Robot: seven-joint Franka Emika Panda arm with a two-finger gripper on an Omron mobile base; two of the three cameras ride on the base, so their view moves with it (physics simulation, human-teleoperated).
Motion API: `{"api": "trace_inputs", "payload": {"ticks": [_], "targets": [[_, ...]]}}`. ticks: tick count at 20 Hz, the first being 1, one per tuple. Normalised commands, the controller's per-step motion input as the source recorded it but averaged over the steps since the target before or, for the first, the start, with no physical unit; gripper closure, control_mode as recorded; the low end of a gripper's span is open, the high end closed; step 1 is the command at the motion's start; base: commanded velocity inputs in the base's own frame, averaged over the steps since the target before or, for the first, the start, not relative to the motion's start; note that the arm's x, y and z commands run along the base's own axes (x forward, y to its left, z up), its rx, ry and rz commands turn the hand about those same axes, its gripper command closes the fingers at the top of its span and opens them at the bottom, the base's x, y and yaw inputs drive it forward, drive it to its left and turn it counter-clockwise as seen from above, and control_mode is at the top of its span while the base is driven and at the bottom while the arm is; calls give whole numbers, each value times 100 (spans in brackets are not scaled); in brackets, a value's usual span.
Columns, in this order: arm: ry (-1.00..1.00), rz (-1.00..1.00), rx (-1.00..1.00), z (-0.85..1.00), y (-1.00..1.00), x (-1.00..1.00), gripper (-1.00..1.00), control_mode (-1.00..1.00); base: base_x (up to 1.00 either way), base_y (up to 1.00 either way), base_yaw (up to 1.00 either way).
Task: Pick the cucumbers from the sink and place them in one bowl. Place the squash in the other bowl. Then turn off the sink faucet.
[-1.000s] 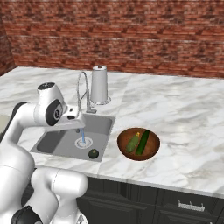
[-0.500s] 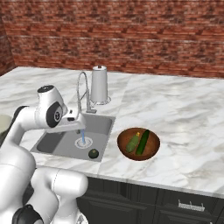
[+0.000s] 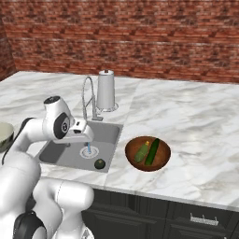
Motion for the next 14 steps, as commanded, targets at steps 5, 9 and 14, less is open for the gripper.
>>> {"api": "trace_inputs", "payload": {"ticks": [5,9,14], "targets": [[0,-7,0,-25,0,21,-100,-100,0,0,0],[0,-5,3,-30,0,25,-100,-100,0,0,0],[0,-5,3,-31,0,28,-100,-100,0,0,0]]}}
